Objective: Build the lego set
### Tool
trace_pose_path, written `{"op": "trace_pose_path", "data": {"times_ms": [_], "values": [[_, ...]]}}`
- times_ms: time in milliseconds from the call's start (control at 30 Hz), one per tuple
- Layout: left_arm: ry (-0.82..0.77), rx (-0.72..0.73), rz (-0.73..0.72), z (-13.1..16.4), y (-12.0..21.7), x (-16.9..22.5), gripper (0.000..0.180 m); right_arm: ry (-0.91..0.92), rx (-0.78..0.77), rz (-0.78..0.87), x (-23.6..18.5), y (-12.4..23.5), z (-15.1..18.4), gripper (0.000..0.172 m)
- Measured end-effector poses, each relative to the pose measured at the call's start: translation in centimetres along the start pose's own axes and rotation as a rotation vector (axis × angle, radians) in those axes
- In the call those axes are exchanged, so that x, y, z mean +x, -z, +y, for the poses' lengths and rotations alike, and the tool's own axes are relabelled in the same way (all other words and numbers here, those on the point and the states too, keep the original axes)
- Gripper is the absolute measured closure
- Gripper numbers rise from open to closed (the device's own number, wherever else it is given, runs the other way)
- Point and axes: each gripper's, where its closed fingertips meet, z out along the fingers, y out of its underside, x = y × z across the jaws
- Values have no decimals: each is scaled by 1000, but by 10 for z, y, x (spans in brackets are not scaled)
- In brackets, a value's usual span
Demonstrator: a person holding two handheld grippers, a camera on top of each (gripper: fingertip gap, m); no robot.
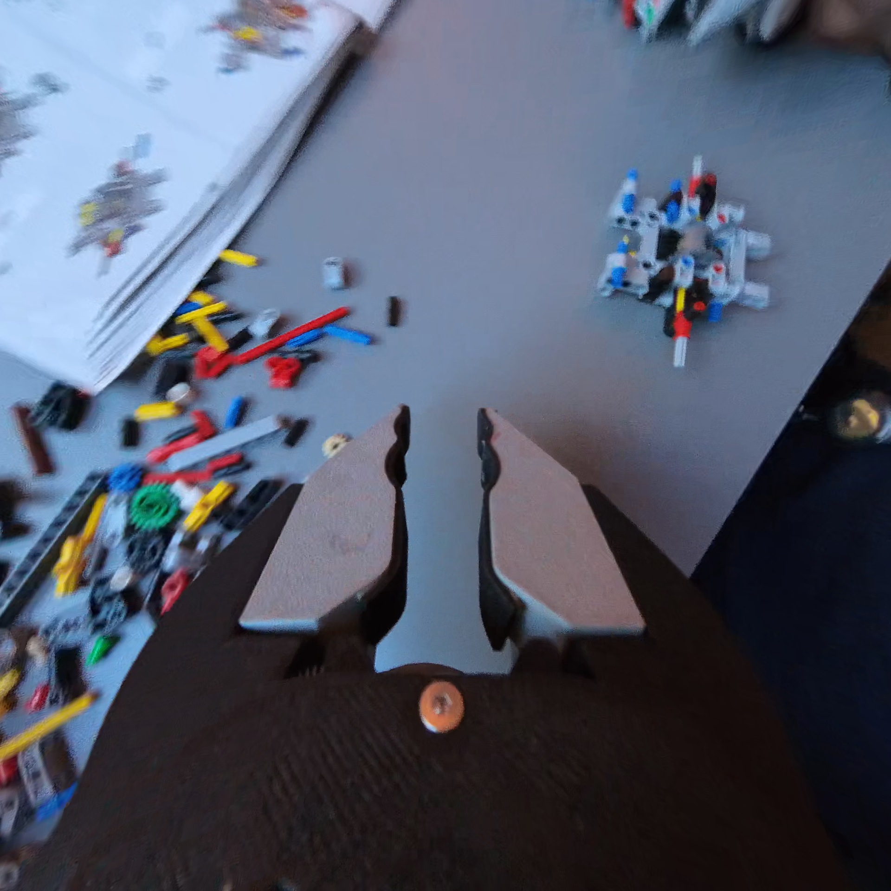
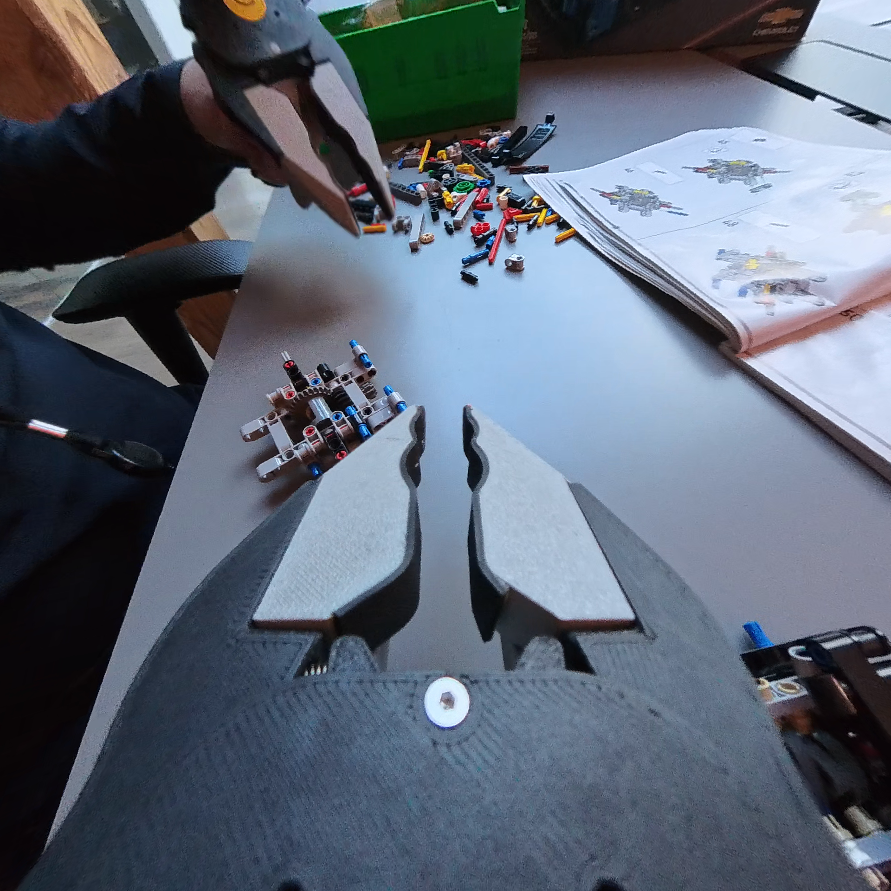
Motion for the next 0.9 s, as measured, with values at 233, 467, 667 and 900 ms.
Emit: {"op": "trace_pose_path", "data": {"times_ms": [233, 467, 667, 900], "values": [[241, 199, -33, 5, 43, -39, 158, 7, 28, 53, 6, 3, -3, 160], [173, 84, 0, 21, -1, -19, 158, 52, 13, 121, 9, 1, -2, 161], [105, 92, -29, -6, -17, -19, 158, 84, -17, 134, 6, -3, 1, 161], [57, 289, 42, -32, -29, 20, 158, 82, 26, 174, 11, 9, -6, 161]]}}
